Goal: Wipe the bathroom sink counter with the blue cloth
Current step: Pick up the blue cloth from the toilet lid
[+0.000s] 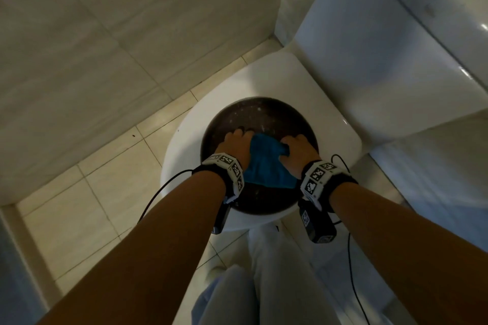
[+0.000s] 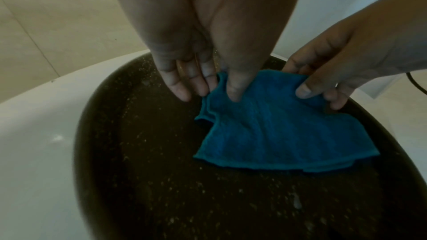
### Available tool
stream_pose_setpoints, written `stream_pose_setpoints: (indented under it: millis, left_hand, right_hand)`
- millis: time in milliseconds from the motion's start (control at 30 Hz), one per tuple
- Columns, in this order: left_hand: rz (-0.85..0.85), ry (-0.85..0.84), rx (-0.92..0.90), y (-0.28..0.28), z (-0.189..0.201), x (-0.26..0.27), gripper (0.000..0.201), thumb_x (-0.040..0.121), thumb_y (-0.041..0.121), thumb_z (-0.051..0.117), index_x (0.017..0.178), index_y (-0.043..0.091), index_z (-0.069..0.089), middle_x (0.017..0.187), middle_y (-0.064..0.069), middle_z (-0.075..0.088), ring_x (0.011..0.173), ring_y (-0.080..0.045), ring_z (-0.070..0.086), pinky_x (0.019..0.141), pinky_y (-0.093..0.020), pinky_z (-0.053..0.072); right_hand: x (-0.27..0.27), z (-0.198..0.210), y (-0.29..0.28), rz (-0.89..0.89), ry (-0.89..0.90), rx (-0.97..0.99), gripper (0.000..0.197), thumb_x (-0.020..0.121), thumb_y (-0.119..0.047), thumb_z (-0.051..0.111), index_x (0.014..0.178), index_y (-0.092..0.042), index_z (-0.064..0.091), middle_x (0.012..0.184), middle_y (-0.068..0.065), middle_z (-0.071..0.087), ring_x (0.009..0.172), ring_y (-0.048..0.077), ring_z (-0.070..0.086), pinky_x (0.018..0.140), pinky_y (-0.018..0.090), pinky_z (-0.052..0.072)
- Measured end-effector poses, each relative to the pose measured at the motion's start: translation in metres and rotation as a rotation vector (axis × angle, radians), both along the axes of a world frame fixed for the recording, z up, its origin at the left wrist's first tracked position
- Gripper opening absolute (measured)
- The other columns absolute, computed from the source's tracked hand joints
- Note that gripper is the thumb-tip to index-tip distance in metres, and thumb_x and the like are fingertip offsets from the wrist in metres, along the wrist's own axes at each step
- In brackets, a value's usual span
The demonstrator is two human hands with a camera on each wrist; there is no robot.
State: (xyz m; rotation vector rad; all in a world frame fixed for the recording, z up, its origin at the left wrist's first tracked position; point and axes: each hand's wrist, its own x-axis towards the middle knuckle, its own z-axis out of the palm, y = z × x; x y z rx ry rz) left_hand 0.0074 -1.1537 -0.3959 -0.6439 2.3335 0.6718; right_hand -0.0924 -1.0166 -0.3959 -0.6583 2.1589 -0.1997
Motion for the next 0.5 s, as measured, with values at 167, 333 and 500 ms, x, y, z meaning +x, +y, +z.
stream_pose_setpoints:
  millis: [167,333,500]
  left_hand:
    - [-0.008,-0.024,0.024,0.006,0.016,0.010,0.029,0.096,0.022,0.049,0.122,0.011,0.047,0.126,-0.013,0.047,0.114,-0.030,0.048,0.096,-0.040,0.042]
    - [0.059,0.028,0.009,0.002,0.068,0.018,0.028,0.095,0.026,0.050,0.118,0.010,0.051,0.126,-0.011,0.043,0.114,-0.028,0.046,0.098,-0.038,0.041]
    - [0.154,0.141,0.141,0.006,0.155,0.030,0.010,0.090,0.018,0.057,0.096,0.015,0.050,0.108,-0.010,0.058,0.100,-0.025,0.055,0.081,-0.028,0.040]
  right_hand:
    - [0.005,0.020,0.000,0.007,-0.020,0.005,0.028,0.091,-0.030,0.052,0.117,-0.020,0.054,0.127,0.011,0.040,0.108,0.030,0.051,0.084,0.031,0.043]
    - [0.012,0.070,0.010,-0.016,-0.019,-0.023,0.025,0.091,-0.028,0.054,0.111,-0.013,0.058,0.124,0.011,0.044,0.110,0.028,0.050,0.087,0.029,0.042]
    - [0.022,0.152,0.023,-0.070,-0.026,-0.096,0.017,0.090,-0.016,0.052,0.107,-0.015,0.057,0.110,0.008,0.059,0.095,0.020,0.056,0.077,0.026,0.046]
